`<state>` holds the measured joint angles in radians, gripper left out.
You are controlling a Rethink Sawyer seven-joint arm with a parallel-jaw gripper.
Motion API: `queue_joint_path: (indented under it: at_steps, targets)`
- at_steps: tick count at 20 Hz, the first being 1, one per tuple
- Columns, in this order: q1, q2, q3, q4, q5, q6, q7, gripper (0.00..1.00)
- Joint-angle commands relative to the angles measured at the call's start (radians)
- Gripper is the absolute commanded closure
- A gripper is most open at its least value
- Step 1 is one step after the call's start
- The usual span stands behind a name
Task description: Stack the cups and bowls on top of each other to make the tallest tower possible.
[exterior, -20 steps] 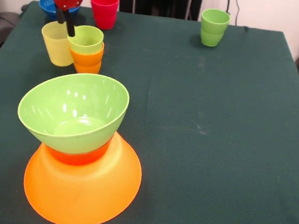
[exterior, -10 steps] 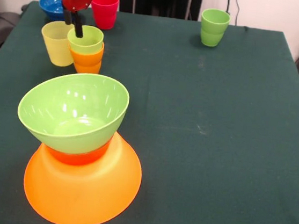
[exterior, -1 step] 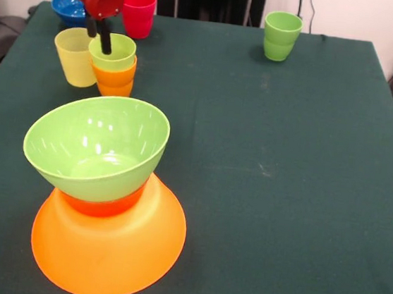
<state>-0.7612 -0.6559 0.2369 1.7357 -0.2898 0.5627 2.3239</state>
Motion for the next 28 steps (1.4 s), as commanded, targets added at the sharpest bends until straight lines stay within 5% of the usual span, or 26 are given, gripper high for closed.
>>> queue_joint_path:
  at_steps: [1,21,28]
  targets:
    - [0.074,0.075,-0.010,0.016,0.020,-0.100,0.126,0.00]
    - [0.094,0.033,-0.055,0.067,0.081,-0.084,0.084,0.00]
    - [0.087,0.083,-0.051,0.060,0.083,-0.126,0.086,0.00]
